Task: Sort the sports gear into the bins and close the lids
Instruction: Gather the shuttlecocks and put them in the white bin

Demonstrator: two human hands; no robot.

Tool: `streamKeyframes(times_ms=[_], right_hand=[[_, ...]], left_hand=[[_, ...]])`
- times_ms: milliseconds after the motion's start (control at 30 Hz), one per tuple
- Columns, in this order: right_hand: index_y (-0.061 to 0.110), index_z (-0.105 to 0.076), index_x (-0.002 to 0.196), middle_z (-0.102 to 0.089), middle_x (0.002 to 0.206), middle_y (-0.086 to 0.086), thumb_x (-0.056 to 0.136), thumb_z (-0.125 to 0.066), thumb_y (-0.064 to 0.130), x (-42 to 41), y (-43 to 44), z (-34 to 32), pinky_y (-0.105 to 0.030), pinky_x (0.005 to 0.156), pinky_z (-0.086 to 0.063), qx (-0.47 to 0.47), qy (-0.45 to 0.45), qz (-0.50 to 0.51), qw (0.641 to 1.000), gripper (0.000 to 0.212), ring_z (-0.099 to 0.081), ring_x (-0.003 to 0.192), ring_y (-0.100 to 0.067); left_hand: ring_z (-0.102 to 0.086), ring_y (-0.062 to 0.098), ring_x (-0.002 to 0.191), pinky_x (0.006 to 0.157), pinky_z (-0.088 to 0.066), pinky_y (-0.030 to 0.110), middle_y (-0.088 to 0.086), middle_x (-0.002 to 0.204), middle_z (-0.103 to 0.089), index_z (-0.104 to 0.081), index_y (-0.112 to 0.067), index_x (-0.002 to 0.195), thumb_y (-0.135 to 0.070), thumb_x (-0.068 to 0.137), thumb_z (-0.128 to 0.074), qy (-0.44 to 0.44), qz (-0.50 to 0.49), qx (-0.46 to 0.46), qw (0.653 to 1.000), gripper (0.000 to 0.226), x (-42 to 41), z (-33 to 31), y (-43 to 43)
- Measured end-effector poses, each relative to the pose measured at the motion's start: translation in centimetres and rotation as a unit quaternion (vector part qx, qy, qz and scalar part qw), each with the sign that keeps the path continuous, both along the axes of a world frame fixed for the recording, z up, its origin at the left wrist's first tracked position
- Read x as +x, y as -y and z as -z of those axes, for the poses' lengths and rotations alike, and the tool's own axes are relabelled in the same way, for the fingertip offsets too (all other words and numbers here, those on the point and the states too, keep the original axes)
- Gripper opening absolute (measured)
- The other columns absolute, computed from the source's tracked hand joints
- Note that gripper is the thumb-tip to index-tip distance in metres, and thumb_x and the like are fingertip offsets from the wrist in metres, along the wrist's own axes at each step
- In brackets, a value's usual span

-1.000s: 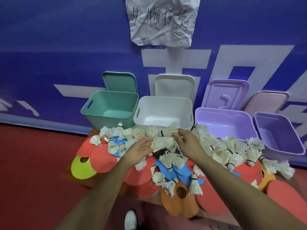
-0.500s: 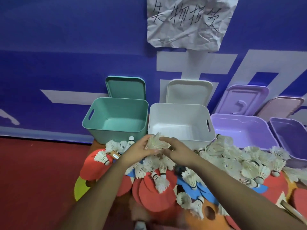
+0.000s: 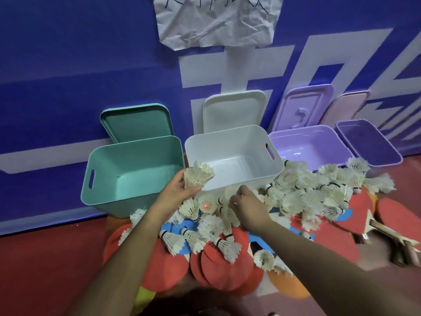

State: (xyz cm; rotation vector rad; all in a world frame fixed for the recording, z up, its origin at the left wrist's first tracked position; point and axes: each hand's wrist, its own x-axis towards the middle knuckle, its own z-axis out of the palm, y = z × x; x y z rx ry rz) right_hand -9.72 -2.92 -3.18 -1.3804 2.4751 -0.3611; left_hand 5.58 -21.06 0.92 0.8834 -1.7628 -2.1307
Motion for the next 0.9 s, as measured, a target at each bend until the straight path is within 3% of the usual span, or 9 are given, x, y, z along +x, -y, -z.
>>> streamKeyframes(times_ms=[133, 267, 467, 567, 767, 900], right_hand=[[0.009, -0.072, 0.097, -0.051, 0.102, -0.006, 0.096, -0.058, 0.027, -1.0, -0.5, -1.3, -0.034, 0.071, -0.047, -0.07, 0.016, 0.017, 0.997, 0.023, -0.059, 0.083, -0.025], [0.011, -0.069, 0.092, -0.056, 0.093, -0.002, 0.095, -0.061, 0.023, -2.9, -1.0, -5.3, -0.026, 0.072, -0.04, -0.156, 0.069, 0.014, 0.985, 0.015, -0.054, 0.076, -0.014], [0.012, -0.062, 0.081, -0.059, 0.072, 0.006, 0.095, -0.058, 0.021, -5.7, 0.7, -12.1, -0.019, 0.062, -0.037, -0.281, 0.161, 0.074, 0.943, 0.018, -0.051, 0.066, -0.006], [0.011, -0.06, 0.079, -0.058, 0.069, 0.003, 0.096, -0.057, 0.022, -6.3, 2.0, -12.7, -0.019, 0.06, -0.036, -0.269, 0.17, 0.044, 0.947, 0.02, -0.048, 0.063, -0.006], [0.009, -0.06, 0.079, -0.061, 0.07, -0.007, 0.096, -0.055, 0.022, -9.8, 4.5, -11.1, -0.03, 0.063, -0.04, -0.223, 0.196, 0.034, 0.954, 0.022, -0.052, 0.064, -0.019], [0.005, -0.059, 0.078, -0.055, 0.065, -0.001, 0.097, -0.054, 0.02, -12.6, 5.8, -9.3, -0.029, 0.057, -0.036, -0.199, 0.188, 0.064, 0.96, 0.025, -0.048, 0.059, -0.013]], left_hand=[[-0.065, 0.014, 0.104, 0.083, -0.052, 0.027, 0.001, 0.118, -0.068, -0.055, -0.027, 0.125, -0.01, 0.082, -0.074, 0.001, 0.014, -0.016, 1.0, 0.05, -0.5, -0.2, 0.1], [-0.067, 0.015, 0.102, 0.079, -0.052, 0.027, -0.003, 0.114, -0.069, -0.056, -0.035, 0.119, -0.016, 0.083, -0.075, 0.012, 0.001, -0.027, 1.0, 0.045, -1.2, -0.5, -0.6], [-0.066, 0.014, 0.106, 0.092, -0.053, 0.039, -0.008, 0.112, -0.07, -0.057, -0.039, 0.117, -0.02, 0.083, -0.076, 0.033, -0.015, -0.075, 0.997, 0.043, -2.6, -1.3, -1.4], [-0.066, 0.008, 0.105, 0.097, -0.051, 0.037, -0.009, 0.114, -0.07, -0.054, -0.037, 0.121, -0.022, 0.083, -0.075, 0.043, -0.024, -0.101, 0.994, 0.046, -3.4, -2.2, -1.8], [-0.063, -0.001, 0.104, 0.093, -0.05, 0.024, -0.018, 0.114, -0.065, -0.051, -0.037, 0.124, -0.025, 0.083, -0.075, 0.075, -0.047, -0.156, 0.984, 0.049, -5.3, -2.6, -1.1], [-0.062, -0.002, 0.105, 0.095, -0.048, 0.02, -0.015, 0.118, -0.065, -0.052, -0.031, 0.131, -0.026, 0.083, -0.076, 0.095, -0.02, -0.177, 0.979, 0.054, -7.3, -1.4, 0.5]])
